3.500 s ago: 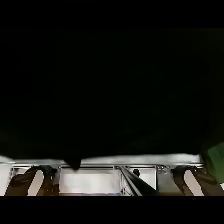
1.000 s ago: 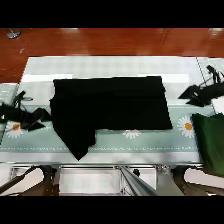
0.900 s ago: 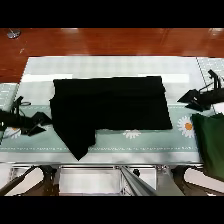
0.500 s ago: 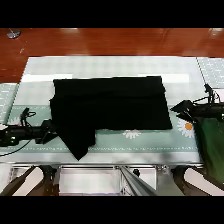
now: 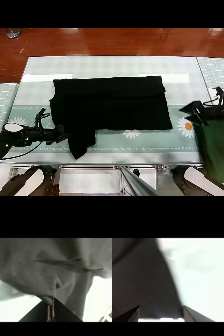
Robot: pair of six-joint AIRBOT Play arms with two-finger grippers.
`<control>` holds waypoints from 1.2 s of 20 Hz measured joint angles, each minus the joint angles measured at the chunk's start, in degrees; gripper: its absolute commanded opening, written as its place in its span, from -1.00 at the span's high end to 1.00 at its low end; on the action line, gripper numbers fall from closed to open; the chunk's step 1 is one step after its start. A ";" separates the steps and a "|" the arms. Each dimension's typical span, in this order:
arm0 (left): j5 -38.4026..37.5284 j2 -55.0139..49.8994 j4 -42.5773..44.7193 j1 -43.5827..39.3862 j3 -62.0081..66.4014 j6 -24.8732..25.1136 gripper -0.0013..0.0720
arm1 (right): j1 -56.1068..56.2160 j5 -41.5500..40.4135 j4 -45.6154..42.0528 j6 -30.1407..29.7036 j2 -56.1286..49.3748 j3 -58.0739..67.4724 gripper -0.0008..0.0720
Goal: Fold the shirts.
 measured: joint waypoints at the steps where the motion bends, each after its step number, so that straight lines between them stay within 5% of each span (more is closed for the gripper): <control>1: -0.35 0.04 -0.07 -0.26 0.15 0.22 0.90 | -0.31 1.03 -3.13 1.20 0.00 -0.70 -0.73; 7: -0.50 0.04 -0.85 -0.85 0.68 0.44 0.90 | 4.31 1.49 -8.87 5.66 -2.51 -5.68 -0.73; 14: -0.61 0.04 -0.96 -0.92 0.72 0.57 0.90 | 13.90 -2.12 -4.31 5.95 -9.05 -1.09 -0.68; 15: -0.55 0.07 -0.96 -0.92 0.74 0.57 0.90 | 15.04 -2.27 -3.48 5.95 -9.97 -0.20 -0.25; 16: -0.46 0.07 -0.98 -0.92 0.76 0.57 0.90 | 16.09 -2.84 -3.02 5.79 -10.71 0.46 0.92; 24: -4.98 0.00 -0.81 5.01 12.59 0.33 0.90 | 16.55 2.29 0.09 1.68 -12.44 11.87 0.92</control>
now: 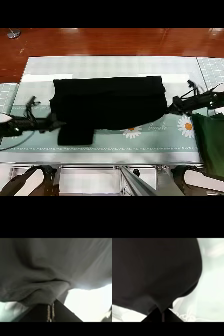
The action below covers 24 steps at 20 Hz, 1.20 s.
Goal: Fold the shirts.
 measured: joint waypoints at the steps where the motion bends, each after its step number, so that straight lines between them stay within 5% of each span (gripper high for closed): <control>1: -0.11 -0.24 0.02 1.01 2.58 -0.61 0.90 | -0.28 0.13 0.15 -0.04 -0.04 1.84 0.92; 8: 2.25 -10.91 -0.35 -1.20 19.41 -4.33 0.90 | 0.37 -3.08 1.36 0.00 -1.90 10.58 0.92; 17: 6.29 -33.64 -0.37 -7.02 40.87 -11.21 0.90 | 3.13 -6.97 3.54 3.30 -17.14 26.36 0.92; 18: 6.54 -35.23 -0.33 -7.26 42.10 -11.47 0.80 | 3.52 -7.02 3.93 3.54 -19.08 28.00 0.92; 19: 6.71 -36.50 -0.35 -7.50 42.95 -11.58 -0.13 | 3.89 -7.17 4.02 3.89 -20.85 29.33 0.64; 20: 6.78 -37.64 -0.24 -7.76 43.58 -11.58 -0.95 | 4.20 -7.41 4.35 4.13 -22.49 30.67 -0.31; 21: 6.78 -38.42 -0.17 -7.93 44.09 -11.61 -0.95 | 4.42 -7.63 4.76 4.22 -23.87 31.80 -0.74; 24: 2.84 -39.67 2.54 -6.95 46.90 -11.80 -0.95 | 3.54 -6.64 5.90 4.35 -26.34 35.39 -0.74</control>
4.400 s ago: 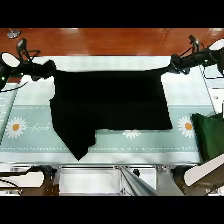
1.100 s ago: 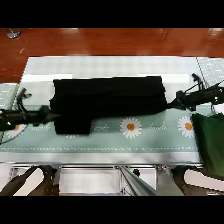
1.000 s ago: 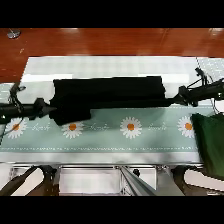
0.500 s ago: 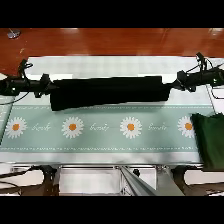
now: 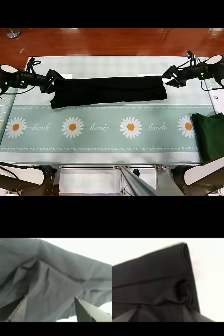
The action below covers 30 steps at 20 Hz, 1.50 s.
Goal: Fold the shirts.
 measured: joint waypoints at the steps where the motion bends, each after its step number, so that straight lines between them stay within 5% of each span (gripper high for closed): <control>1: -1.84 -0.07 2.58 0.79 1.16 -1.14 -0.95 | -0.90 0.42 -0.11 0.02 -0.42 1.01 -0.73; 6: -4.87 6.91 20.57 3.19 0.02 -9.97 -0.95 | -4.52 5.66 -6.08 3.04 -3.15 3.28 -0.73; 15: 9.99 24.98 26.05 -8.92 -13.99 -13.14 -0.95 | -0.20 9.62 -1.86 3.67 -8.15 3.91 -0.69; 17: 11.54 25.83 24.50 -12.92 -14.73 -13.29 -0.95 | 1.44 9.42 -1.81 3.61 -8.59 4.17 -0.17; 19: 13.53 26.25 23.37 -16.96 -15.13 -13.49 -0.95 | 2.89 9.31 -2.84 3.58 -8.90 4.87 0.92; 20: 14.71 26.40 22.84 -18.78 -15.23 -13.51 -0.91 | 3.39 9.79 -2.08 3.61 -8.94 5.44 0.92; 21: 15.65 26.49 22.36 -20.41 -15.30 -13.49 -0.28 | 3.74 10.40 -1.86 3.56 -8.83 6.08 0.92; 22: 16.33 26.56 21.70 -21.90 -15.37 -13.68 0.90 | 4.04 11.56 -1.86 3.56 -8.63 6.67 0.92; 30: 15.04 26.75 19.41 -32.85 -15.39 -12.15 0.91 | 4.52 16.22 -9.68 1.44 10.49 -0.44 0.92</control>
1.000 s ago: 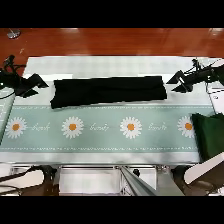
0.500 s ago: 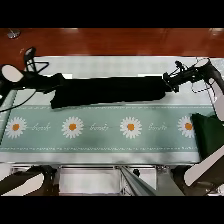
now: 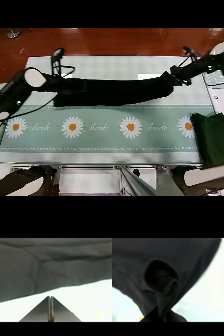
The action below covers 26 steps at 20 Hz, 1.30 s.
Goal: Fold the shirts.
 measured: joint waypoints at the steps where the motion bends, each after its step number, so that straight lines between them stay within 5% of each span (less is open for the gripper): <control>1: -0.04 -0.11 -0.09 -1.90 0.00 0.00 0.91 | 0.04 -0.81 -0.83 -0.59 5.05 -4.00 0.92; 6: 5.46 -4.83 -0.24 -11.98 1.49 -2.25 0.91 | 0.04 -4.94 -4.11 -0.39 32.20 -25.51 0.92; 12: 7.72 -22.29 -0.46 -23.23 14.86 -5.20 0.91 | 0.11 -3.74 -5.40 4.72 53.99 -39.47 0.92; 21: 1.95 -38.29 -7.48 -36.48 28.48 -5.70 0.90 | 0.11 -3.58 -4.83 7.08 60.94 -42.05 0.92; 26: -4.46 -38.71 -8.37 -34.56 32.83 -3.37 0.91 | 1.40 -5.35 -0.39 5.77 60.00 -41.72 0.92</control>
